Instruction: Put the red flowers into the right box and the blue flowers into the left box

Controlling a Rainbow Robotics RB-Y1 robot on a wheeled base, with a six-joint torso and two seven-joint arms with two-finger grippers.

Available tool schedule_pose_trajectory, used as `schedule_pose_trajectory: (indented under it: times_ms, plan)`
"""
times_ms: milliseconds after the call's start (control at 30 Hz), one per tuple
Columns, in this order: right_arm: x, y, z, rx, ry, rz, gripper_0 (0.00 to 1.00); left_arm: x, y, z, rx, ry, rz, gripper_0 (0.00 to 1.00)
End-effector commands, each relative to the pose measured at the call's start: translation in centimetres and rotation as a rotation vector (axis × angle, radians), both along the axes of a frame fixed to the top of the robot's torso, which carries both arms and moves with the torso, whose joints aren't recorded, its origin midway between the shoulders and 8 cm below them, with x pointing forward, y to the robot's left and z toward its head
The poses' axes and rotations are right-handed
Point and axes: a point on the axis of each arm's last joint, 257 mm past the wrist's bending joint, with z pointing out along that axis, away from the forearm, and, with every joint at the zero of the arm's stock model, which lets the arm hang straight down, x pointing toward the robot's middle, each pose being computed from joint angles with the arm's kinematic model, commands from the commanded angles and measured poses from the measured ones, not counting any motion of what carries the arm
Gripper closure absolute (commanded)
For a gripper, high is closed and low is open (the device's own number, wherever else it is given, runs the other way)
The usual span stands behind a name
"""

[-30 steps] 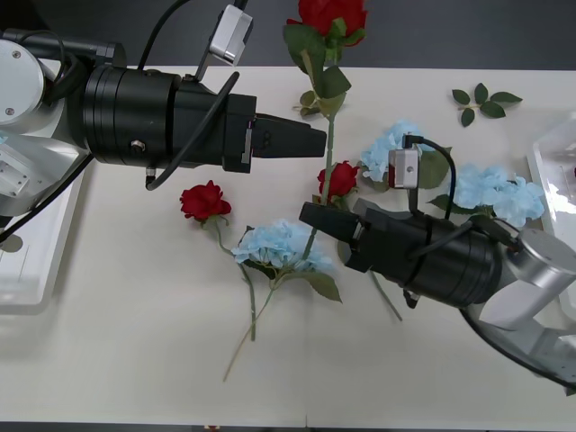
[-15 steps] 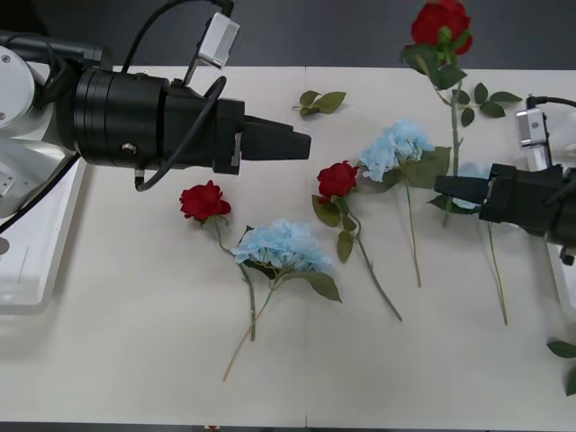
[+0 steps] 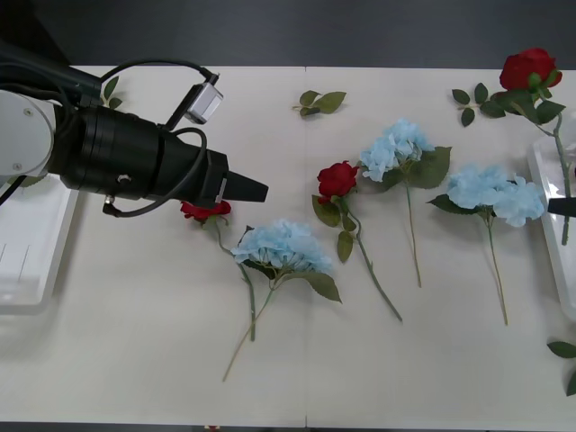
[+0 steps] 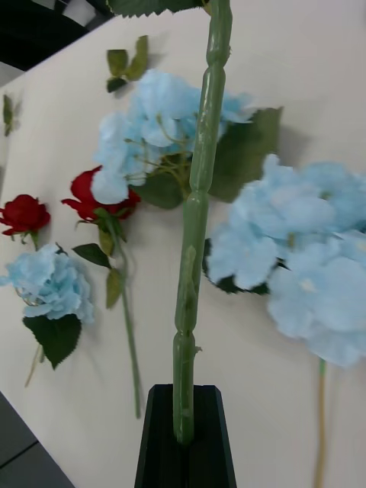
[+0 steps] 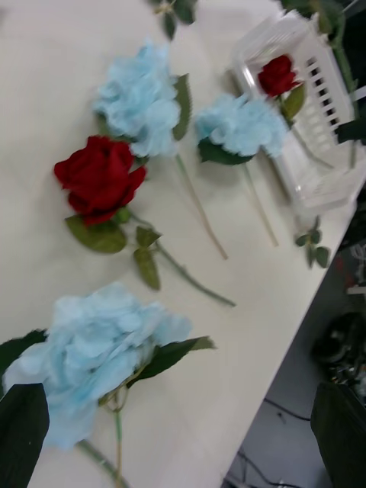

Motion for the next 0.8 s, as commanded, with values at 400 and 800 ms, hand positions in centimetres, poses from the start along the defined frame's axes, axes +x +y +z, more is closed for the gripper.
schedule_pose_trajectory:
  times_ms: [400,800]
  plan:
    - [0.0,-16.4,-2.8,-0.474,-0.003,-0.146,1.00,0.0,7.3,-4.4,0.251,0.265,0.453,0.00]
    - [-2.3,-25.2,-3.7,-0.561,0.048,-0.307,1.00,0.5,10.1,-8.5,0.359,0.335,0.724,0.00]
